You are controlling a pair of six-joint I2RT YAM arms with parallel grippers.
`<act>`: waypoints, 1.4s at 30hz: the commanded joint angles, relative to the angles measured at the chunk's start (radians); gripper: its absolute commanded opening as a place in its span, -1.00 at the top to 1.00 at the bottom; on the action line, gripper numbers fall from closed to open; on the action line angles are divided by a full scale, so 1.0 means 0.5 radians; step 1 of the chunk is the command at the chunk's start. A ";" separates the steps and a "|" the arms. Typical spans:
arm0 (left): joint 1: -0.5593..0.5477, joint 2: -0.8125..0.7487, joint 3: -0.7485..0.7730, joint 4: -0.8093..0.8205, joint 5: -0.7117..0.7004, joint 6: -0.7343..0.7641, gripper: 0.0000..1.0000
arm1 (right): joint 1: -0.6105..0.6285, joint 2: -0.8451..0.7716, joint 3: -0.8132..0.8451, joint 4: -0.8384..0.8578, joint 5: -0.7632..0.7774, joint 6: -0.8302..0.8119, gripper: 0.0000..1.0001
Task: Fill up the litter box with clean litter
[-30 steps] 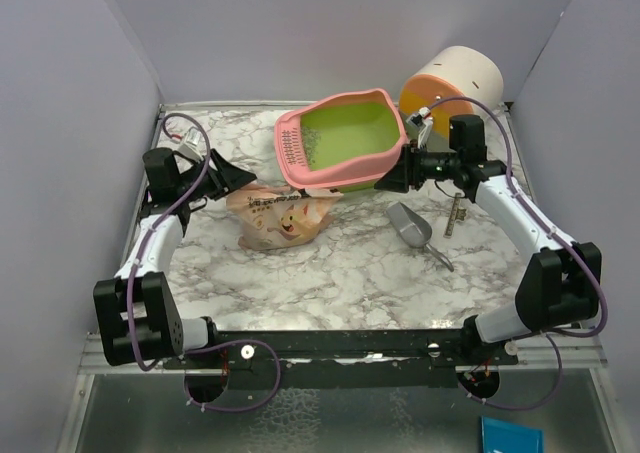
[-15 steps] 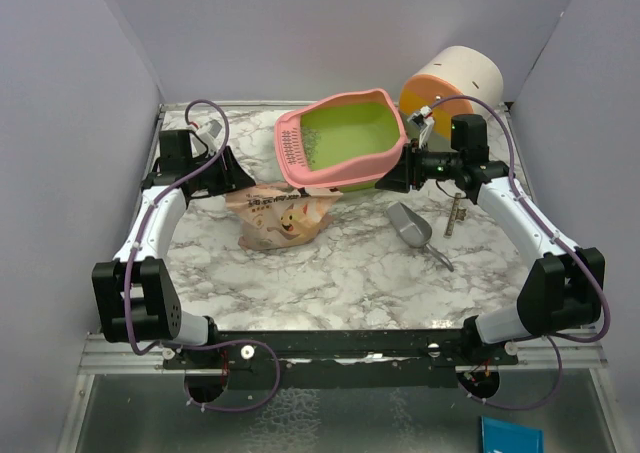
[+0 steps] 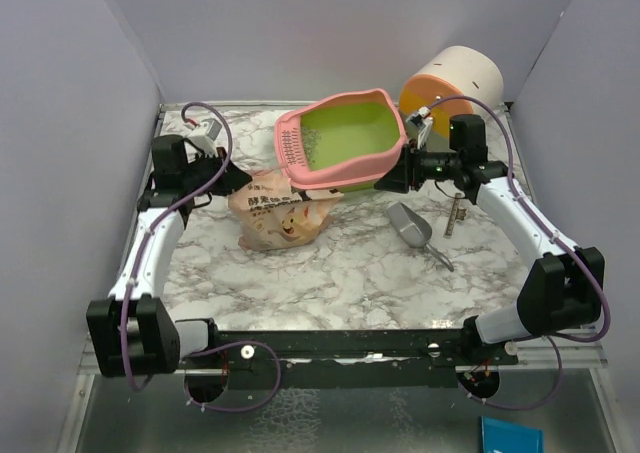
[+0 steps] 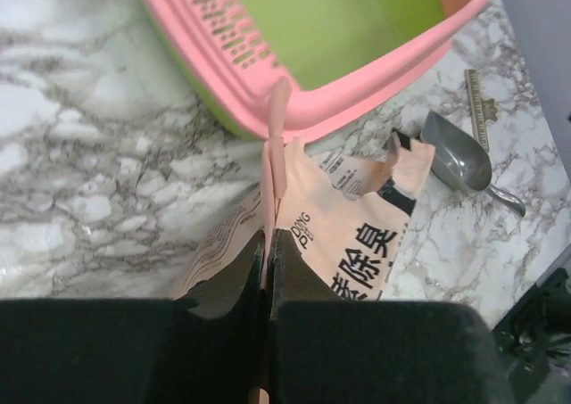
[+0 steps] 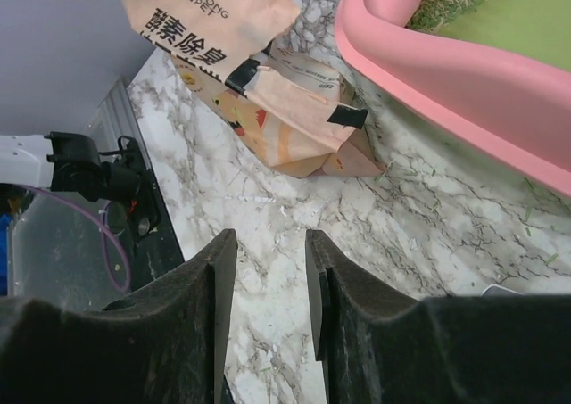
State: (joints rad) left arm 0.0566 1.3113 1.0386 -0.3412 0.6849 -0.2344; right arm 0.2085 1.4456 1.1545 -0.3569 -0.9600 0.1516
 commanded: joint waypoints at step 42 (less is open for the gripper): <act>-0.044 -1.089 -1.440 3.092 0.120 -0.451 1.00 | 0.380 0.999 0.522 0.717 -0.233 -0.050 -0.13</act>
State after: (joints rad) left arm 0.0368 0.8112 0.2794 1.0248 0.7628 -0.4541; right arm 0.3939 1.9091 1.3346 -0.0219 -1.1282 0.1684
